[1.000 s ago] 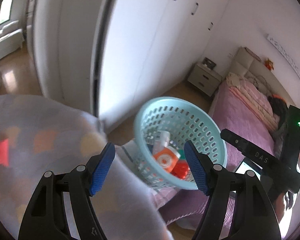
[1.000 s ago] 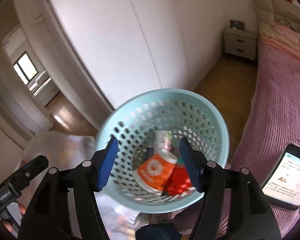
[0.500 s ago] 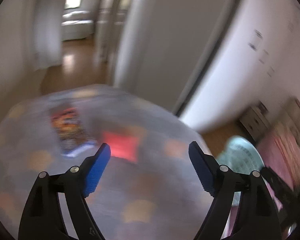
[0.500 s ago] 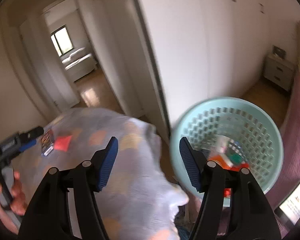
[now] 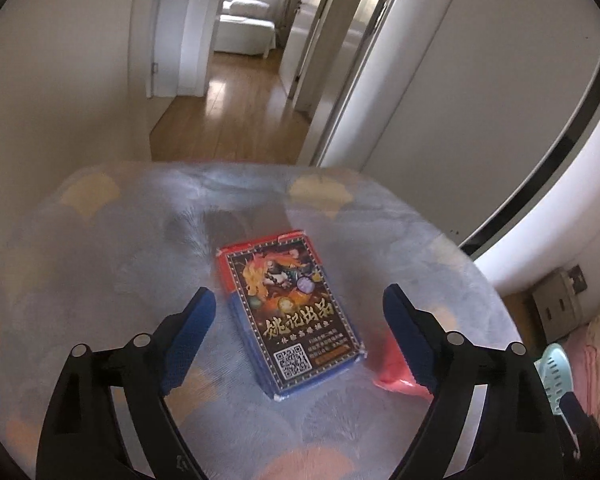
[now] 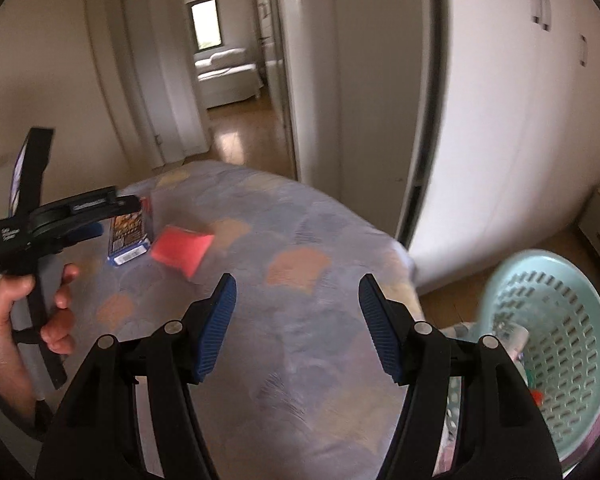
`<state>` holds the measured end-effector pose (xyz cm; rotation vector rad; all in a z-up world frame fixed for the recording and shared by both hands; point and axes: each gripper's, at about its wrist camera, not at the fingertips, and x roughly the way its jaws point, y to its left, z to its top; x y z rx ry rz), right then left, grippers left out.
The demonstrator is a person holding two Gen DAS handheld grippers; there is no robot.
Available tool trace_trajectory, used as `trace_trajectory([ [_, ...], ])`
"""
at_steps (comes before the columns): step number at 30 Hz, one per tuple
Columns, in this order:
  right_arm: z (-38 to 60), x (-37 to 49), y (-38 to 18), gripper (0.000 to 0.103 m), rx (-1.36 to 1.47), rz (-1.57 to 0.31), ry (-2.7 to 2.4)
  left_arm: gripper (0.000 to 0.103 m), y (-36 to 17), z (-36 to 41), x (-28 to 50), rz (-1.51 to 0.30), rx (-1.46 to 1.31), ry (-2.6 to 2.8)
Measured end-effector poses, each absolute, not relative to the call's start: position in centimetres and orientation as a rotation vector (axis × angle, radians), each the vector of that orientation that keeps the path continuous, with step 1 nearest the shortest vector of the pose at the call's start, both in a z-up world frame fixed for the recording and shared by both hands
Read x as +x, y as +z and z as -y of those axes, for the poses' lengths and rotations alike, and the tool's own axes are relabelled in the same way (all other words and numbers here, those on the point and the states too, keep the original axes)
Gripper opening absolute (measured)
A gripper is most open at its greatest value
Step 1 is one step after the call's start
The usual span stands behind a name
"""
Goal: Collect trash
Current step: 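Grasp the card box with the left tool while the right tool grasps the pink packet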
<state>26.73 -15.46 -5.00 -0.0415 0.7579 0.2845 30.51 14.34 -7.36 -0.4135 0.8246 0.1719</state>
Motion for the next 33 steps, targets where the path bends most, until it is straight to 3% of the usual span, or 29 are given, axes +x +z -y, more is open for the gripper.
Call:
trace_trajectory([
  [4, 13.2, 28.0, -5.6, 0.06, -0.086, -0.776, 0.333, 0.083, -8.2, -14.6, 30.9, -0.829, -0.4, 0.197],
  [6, 11.9, 28.6, -6.1, 0.068, -0.116, -0.799, 0.364, 0.083, -8.5, -14.5, 31.2, -0.841, -0.387, 0.195],
  [7, 11.5, 28.9, -6.4, 0.077, -0.124, -0.811, 0.371, 0.083, -8.5, -14.3, 31.1, -0.841, -0.377, 0.199],
  [19, 5.6, 32.5, -9.8, 0.077, -0.204, -0.933, 0.492, 0.065, -8.1, -14.7, 30.1, -0.852, -0.263, 0.085],
  [26, 2.7, 34.8, -10.3, 0.083, -0.257, -0.921, 0.493, 0.064, -8.5, -17.6, 29.3, -0.854, -0.334, 0.002],
  [33, 1.7, 35.9, -10.4, 0.081, -0.273, -0.893, 0.494, 0.064, -8.6, -16.5, 29.0, -0.864, -0.289, 0.019],
])
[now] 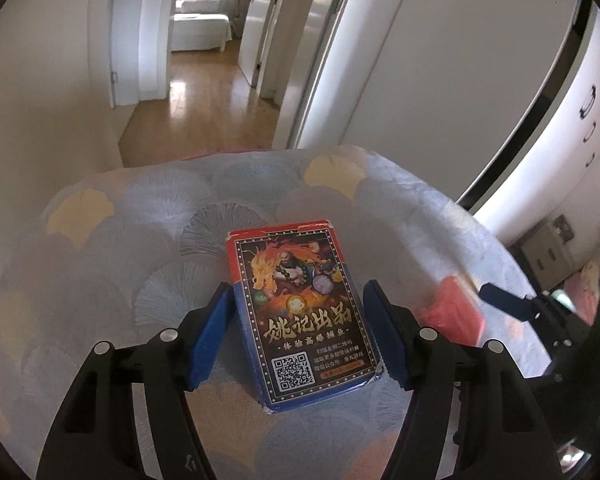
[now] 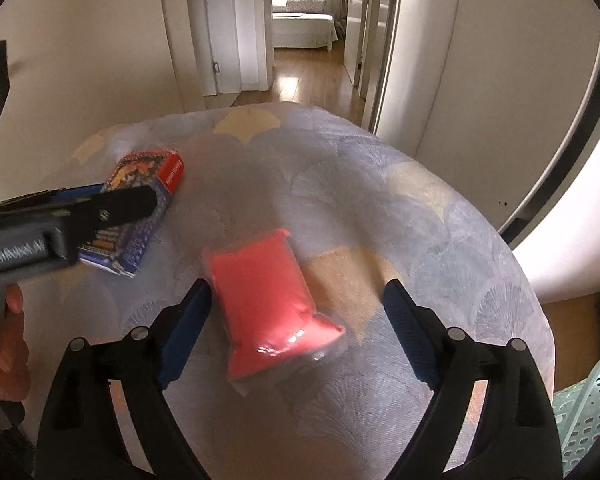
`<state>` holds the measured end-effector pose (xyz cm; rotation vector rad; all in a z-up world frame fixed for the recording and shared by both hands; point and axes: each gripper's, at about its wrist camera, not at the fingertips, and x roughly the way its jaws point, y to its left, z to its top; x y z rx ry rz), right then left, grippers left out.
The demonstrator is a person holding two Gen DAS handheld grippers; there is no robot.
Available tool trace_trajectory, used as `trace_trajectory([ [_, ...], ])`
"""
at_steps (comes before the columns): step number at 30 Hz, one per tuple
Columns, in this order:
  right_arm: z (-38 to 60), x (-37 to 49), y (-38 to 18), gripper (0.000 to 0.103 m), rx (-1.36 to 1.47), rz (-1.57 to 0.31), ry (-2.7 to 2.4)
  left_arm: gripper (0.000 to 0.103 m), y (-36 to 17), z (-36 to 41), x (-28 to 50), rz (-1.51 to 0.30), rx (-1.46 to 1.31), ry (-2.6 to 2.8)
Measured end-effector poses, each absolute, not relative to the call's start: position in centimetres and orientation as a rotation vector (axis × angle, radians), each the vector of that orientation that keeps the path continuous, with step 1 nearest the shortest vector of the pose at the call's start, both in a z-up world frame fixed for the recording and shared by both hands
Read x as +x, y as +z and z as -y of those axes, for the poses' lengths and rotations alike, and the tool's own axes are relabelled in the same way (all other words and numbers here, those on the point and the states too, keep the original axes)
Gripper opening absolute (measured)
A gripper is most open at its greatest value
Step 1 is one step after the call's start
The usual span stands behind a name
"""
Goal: Collect trash
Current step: 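Grasp the card box with the left tool while the right tool grasps the pink packet, then carry the card box and pink packet over the basket with both tools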
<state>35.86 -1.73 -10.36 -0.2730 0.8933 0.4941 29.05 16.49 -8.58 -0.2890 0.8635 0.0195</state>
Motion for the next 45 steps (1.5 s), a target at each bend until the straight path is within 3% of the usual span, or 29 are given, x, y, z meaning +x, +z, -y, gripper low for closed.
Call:
trace_trajectory([
  [4, 1.2, 35.3, -10.3, 0.038, -0.296, -0.862, 0.518, 0.064, -8.3, -15.9, 29.0, -0.863, -0.268, 0.037],
  [5, 1.3, 35.2, -10.3, 0.036, -0.291, -0.862, 0.529, 0.064, -8.3, -15.9, 29.0, -0.862, -0.273, 0.035],
  [22, 9.8, 29.7, -7.9, 0.035, -0.189, -0.776, 0.362, 0.063, -6.3, -13.4, 28.4, -0.796, -0.316, -0.127],
  [45, 32.0, 21.3, -1.2, 0.036, 0.051, -0.648, -0.091, 0.063, -1.2, 8.1, 25.7, -0.724, -0.126, -0.607],
])
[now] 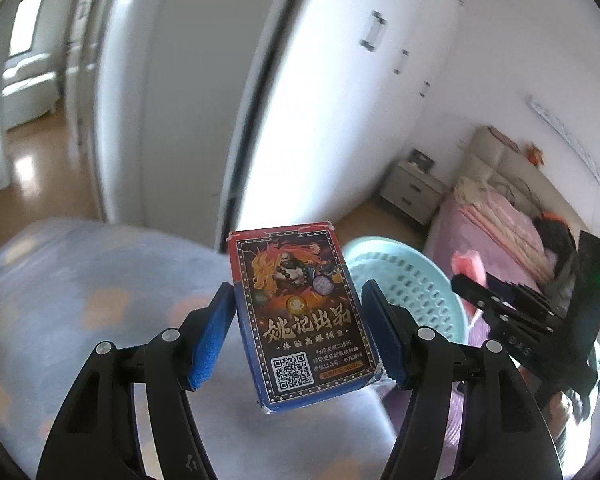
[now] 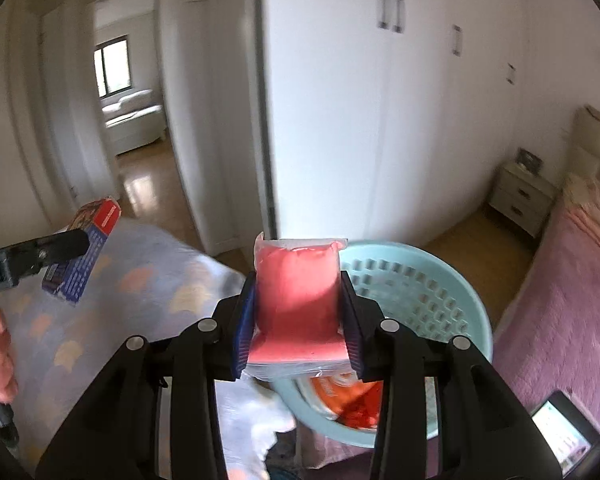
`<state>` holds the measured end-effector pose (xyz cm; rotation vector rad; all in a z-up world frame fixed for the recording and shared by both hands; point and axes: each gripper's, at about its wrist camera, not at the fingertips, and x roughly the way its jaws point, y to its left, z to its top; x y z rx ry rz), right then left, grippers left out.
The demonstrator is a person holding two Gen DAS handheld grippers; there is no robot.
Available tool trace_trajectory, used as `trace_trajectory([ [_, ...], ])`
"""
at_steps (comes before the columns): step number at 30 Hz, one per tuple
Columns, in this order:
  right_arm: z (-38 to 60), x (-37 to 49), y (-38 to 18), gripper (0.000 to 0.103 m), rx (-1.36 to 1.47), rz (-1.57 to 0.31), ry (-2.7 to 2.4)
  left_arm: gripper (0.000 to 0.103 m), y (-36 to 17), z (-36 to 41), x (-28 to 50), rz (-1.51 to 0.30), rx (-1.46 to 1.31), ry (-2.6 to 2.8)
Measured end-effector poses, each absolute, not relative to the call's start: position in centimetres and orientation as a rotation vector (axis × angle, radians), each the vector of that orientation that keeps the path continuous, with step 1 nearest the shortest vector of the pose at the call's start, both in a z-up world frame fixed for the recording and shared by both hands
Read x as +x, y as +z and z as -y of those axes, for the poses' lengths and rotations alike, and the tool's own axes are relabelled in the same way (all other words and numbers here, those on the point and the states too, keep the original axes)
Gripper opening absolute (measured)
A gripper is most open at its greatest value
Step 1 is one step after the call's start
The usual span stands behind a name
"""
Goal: Collect trash
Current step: 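Carry the card box and pink packet over the basket with both tools, then open both tools to drop the box and packet, then pull back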
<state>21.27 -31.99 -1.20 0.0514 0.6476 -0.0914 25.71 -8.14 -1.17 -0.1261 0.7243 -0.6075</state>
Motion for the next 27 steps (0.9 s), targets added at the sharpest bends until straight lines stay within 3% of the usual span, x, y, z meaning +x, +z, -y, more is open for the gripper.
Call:
trace_trajectory([
  [15, 43.9, 20.0, -5.3, 0.036, 0.274, -0.749, -0.262, 0.063, -6.0, 23.8, 28.2, -0.845, -0.012, -0.726],
  [27, 45.7, 20.9, -6.4, 0.036, 0.327, -0.773, -0.279, 0.068, -8.8, 28.3, 29.4, -0.88, 0.057, -0.656],
])
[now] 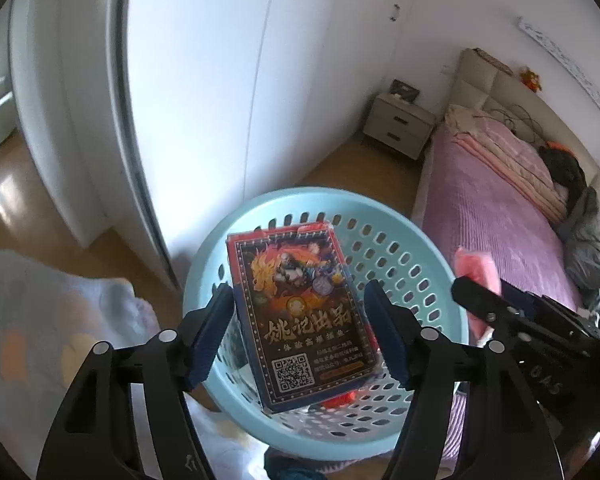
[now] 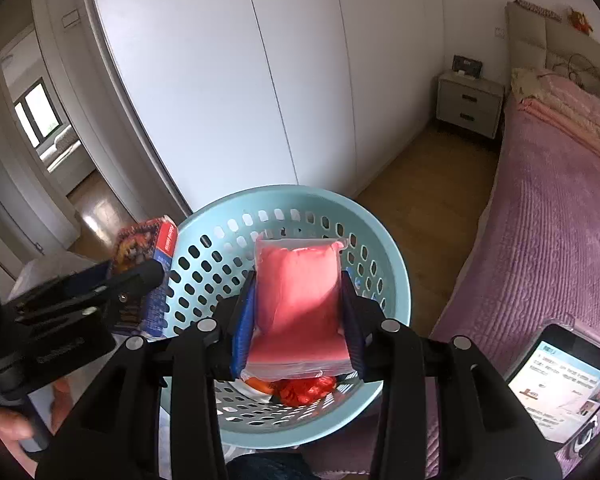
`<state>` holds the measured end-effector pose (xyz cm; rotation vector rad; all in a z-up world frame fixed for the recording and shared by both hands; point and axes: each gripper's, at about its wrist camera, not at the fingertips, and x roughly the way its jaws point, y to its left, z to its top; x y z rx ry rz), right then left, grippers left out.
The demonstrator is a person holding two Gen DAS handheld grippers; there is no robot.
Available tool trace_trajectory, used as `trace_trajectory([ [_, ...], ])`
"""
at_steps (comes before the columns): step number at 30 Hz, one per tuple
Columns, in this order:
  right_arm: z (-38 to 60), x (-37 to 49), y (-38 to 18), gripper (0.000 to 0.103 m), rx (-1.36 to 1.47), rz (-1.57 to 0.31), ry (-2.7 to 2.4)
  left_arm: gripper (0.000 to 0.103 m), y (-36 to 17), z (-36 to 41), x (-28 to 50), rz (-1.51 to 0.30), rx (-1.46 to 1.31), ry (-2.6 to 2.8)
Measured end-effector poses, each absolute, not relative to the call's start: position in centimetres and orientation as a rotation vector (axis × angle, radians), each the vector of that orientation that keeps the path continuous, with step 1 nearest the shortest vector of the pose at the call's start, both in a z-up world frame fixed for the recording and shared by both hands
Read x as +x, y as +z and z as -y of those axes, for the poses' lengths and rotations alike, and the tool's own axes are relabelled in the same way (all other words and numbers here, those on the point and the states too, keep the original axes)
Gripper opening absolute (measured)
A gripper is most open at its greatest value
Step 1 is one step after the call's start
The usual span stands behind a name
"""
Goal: Collect trash
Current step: 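Open both tools to drop the box and packet, then pull back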
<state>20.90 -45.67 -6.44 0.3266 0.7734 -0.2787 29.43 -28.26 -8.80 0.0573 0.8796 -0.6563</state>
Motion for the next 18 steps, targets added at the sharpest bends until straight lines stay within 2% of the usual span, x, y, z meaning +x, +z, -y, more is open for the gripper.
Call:
trace_trajectory([
  [7, 46.1, 20.8, -6.4, 0.039, 0.359, -0.751, -0.256, 0.069, -8.3, 26.9, 29.3, -0.864, 0.05, -0.646],
  [9, 45.9, 20.6, -6.1, 0.039, 0.361, -0.74, -0.248, 0.072, -7.8, 26.3, 28.9, -0.855, 0.046, -0.649],
  [11, 45.6, 20.3, -5.8, 0.047, 0.363, -0.734, -0.245, 0.073, -7.5, 25.6, 28.5, -0.847, 0.038, -0.643],
  [16, 44.4, 19.0, -4.7, 0.049, 0.358, -0.718, -0.227, 0.073, -6.6, 23.3, 26.8, -0.83, 0.011, -0.629],
  [18, 43.7, 18.5, -4.4, 0.053, 0.354, -0.712, -0.211, 0.073, -6.0, 21.7, 25.7, -0.812, -0.006, -0.613],
])
